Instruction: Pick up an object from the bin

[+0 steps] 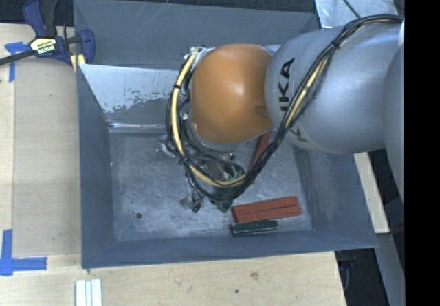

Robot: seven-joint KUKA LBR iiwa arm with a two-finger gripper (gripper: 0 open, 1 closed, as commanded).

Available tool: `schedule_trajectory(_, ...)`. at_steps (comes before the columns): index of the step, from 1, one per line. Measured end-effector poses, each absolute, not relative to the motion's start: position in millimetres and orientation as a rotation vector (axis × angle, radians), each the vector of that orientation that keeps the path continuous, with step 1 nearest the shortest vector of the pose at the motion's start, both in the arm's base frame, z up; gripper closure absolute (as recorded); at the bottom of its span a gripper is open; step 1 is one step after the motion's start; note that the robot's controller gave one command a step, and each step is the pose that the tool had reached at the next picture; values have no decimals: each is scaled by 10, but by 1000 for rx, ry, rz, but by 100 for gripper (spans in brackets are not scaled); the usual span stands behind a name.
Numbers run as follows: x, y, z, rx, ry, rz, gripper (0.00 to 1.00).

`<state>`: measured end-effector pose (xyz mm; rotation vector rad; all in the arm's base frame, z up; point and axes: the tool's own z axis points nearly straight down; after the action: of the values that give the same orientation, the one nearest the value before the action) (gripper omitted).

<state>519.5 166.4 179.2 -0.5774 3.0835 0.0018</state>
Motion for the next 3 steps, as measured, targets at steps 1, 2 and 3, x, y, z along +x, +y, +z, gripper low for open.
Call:
schedule_trajectory(1,5389,971,660,-632,3081,-3,0)
schedule_trajectory(2,5408,122,704,-640,3074,-4,0)
schedule_trajectory(3,5413,174,711,-647,3071,0,100)
